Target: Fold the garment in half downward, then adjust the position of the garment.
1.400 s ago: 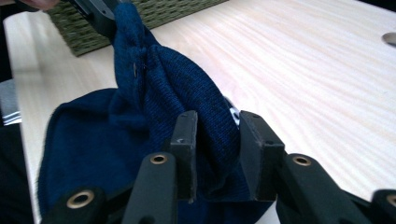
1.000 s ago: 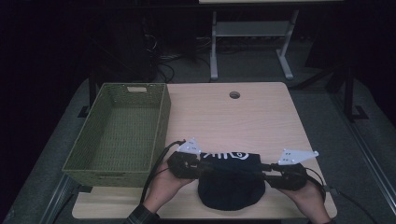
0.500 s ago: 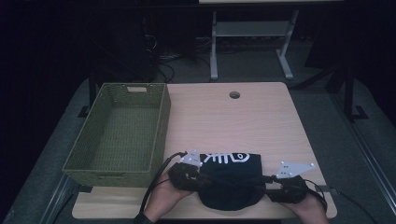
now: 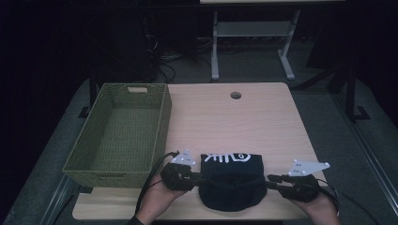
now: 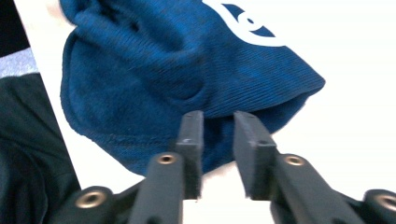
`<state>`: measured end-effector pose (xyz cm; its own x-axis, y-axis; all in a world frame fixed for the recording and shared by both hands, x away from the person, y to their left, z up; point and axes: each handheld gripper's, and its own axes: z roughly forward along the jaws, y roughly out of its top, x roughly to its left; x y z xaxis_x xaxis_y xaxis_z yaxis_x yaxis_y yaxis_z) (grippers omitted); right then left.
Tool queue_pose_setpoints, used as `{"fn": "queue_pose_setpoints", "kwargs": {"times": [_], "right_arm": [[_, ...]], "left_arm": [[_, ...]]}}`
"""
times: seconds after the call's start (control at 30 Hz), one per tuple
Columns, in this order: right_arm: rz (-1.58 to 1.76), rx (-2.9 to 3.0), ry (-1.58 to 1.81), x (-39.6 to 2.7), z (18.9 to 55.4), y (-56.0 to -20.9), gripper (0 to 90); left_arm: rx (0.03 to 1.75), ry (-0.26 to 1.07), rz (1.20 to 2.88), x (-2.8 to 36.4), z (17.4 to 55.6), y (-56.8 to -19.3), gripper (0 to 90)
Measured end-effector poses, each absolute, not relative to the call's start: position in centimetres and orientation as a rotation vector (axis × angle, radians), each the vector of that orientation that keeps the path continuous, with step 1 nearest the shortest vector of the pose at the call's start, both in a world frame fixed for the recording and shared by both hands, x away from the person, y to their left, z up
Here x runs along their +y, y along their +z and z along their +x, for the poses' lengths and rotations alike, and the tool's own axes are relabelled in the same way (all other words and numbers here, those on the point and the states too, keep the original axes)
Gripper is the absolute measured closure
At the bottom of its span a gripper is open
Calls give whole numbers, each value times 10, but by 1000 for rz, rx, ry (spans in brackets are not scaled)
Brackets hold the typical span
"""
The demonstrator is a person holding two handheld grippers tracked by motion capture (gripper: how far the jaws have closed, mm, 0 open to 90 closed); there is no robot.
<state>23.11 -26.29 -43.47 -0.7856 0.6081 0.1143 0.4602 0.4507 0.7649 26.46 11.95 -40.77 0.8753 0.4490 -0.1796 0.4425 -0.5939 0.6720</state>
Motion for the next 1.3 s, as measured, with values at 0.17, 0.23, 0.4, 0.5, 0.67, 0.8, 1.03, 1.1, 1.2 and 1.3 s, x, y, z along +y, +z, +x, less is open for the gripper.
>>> {"fn": "queue_pose_setpoints", "kwargs": {"times": [0.17,0.23,0.4,0.5,0.67,0.8,1.03,1.1,1.2,1.3], "right_arm": [[957,2493,1282,-269,238,-428,899],[956,2491,1294,-267,241,-426,899],[944,2491,1319,-263,248,-423,900],[928,2498,1342,-258,253,-421,900],[869,2512,1353,-246,258,-416,900],[821,2537,1365,-236,258,-414,900],[801,2607,1353,-231,245,-427,900],[823,2618,1364,-232,241,-432,900],[821,2624,1373,-231,236,-435,900],[821,2645,1361,-227,230,-441,900]], "left_arm": [[687,52,2298,115,271,-401,899],[691,61,2310,111,275,-400,900],[698,61,2299,103,289,-401,900],[703,73,2290,97,298,-402,899],[695,77,2291,85,317,-405,899],[688,69,2313,75,329,-414,899],[670,66,2360,64,335,-427,899],[680,56,2348,61,335,-429,899],[692,48,2348,57,337,-433,899],[695,36,2360,56,337,-437,900]]}}
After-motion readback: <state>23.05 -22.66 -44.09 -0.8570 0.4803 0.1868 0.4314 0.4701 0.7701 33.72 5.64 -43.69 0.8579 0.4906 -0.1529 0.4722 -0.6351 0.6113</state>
